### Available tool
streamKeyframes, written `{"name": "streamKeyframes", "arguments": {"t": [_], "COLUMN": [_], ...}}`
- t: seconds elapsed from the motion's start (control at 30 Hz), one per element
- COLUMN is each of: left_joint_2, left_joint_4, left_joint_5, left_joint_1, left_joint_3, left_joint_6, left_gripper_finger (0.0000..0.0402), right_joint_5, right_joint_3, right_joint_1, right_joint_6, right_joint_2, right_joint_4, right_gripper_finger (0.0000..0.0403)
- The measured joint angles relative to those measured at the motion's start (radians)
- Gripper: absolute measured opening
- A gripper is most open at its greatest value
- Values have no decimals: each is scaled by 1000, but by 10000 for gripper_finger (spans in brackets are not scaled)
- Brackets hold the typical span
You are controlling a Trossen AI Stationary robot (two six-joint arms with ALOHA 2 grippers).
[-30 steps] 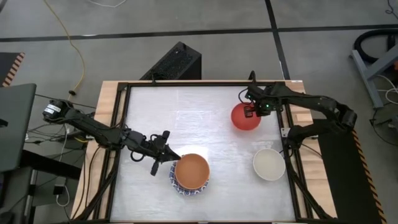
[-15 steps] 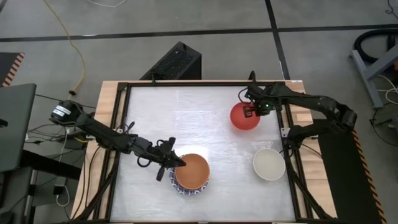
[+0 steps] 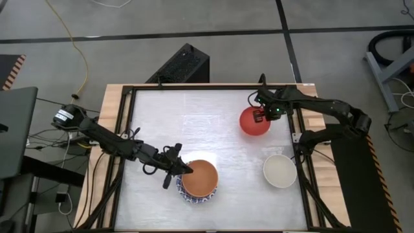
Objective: Nest bowls inside each other
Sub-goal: Stack the orange bowl into the yellow bowl
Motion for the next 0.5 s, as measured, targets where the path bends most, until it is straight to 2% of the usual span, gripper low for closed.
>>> {"name": "streamKeyframes", "arguments": {"t": [0.2,0.5], "left_joint_2": [0,0], "left_joint_4": [-2,82], "left_joint_5": [-42,-84], "left_joint_1": [-22,-45], "left_joint_3": [-1,-65], "left_joint_6": [-5,-81], "left_gripper_finger": [0,0], "right_joint_5": [0,-5], "right_joint_3": [0,0], "right_joint_1": [0,2], "right_joint_6": [0,0], "right_joint_2": [0,0], "right_joint_4": [0,2], "right_gripper_finger": [11,11]}}
